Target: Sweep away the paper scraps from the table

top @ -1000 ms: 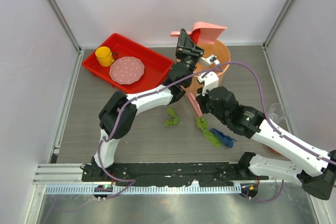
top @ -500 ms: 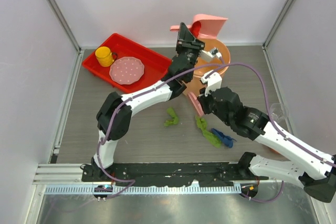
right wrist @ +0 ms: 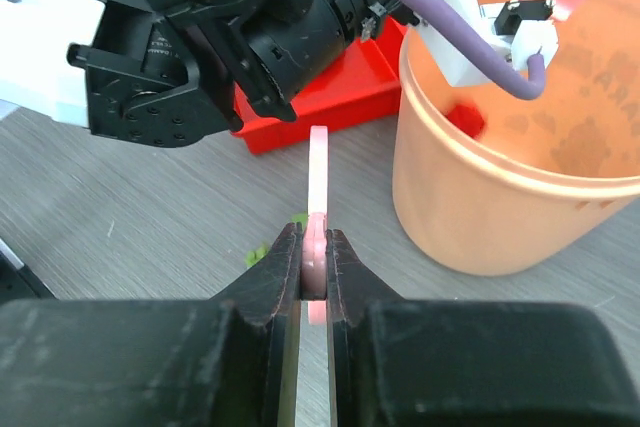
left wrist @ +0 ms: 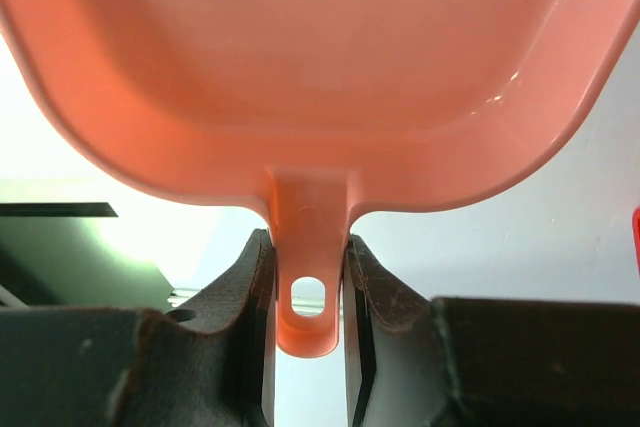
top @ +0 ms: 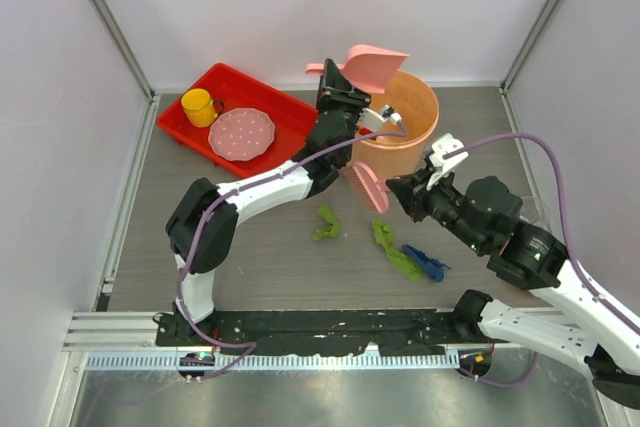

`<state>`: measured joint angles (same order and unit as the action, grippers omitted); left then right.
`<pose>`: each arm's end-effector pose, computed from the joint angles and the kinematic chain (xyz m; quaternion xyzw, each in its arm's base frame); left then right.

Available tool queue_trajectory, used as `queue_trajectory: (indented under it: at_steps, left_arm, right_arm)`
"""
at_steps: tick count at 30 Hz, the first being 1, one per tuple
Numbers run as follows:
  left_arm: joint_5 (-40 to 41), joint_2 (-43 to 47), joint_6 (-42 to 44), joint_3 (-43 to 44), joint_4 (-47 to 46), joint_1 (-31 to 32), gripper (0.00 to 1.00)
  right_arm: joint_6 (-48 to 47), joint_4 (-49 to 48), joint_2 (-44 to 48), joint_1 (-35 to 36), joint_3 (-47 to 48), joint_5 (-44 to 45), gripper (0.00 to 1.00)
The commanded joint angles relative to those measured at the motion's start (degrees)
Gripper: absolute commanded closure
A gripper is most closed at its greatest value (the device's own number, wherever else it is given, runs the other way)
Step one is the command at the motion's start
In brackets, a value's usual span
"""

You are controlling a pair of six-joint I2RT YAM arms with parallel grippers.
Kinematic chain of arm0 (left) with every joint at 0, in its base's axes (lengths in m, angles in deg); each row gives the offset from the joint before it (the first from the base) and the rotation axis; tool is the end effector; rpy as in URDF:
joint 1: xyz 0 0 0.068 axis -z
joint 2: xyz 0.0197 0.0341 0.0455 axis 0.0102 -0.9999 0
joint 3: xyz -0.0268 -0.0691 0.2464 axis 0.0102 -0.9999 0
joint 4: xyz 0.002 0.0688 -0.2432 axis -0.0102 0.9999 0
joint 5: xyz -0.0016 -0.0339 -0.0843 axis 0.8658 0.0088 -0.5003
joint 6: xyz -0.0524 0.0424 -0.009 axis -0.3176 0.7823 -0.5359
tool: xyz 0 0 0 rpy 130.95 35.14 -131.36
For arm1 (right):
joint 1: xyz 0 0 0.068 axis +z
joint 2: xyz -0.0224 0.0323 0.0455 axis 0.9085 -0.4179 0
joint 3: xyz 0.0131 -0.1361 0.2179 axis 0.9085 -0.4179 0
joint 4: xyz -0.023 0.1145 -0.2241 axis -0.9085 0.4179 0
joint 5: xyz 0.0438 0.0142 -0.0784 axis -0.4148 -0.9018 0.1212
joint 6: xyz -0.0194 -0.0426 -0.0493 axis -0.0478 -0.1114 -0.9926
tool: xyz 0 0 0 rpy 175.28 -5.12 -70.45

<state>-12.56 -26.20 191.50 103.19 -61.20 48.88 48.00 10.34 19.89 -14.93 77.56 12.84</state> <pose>0.3266 -0.3146 0.3309 0.4985 0.3615 0.5707 0.5433 0.1180 0.1231 0.3791 -0.2324 0.7275 0.2149 0.6087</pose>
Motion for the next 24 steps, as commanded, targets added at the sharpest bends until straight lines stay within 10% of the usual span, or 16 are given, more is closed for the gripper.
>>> queue_trajectory:
  at_steps: [1, 10, 16, 24]
  left_arm:
    - [2.81, 3.65, -6.0, 7.37, 4.93, -0.04, 1.0]
    - [8.15, 4.17, -11.27, 12.63, 11.68, 0.13, 1.0]
    - [12.13, 8.65, -41.03, 23.16, 46.89, -2.76, 1.0]
    - [-3.75, 16.91, -77.07, 26.01, 94.65, -7.24, 1.0]
  right_arm:
    - [-1.51, -3.28, 1.72, -0.18, 2.91, -0.63, 0.99]
    - [-1.16, -3.1, 1.37, -0.18, 2.73, -0.54, 0.99]
    - [-1.33, -2.84, -0.03, -0.18, 2.38, -2.2, 0.99]
    - [-0.19, -6.61, -10.22, -0.18, 2.12, -24.67, 0.99]
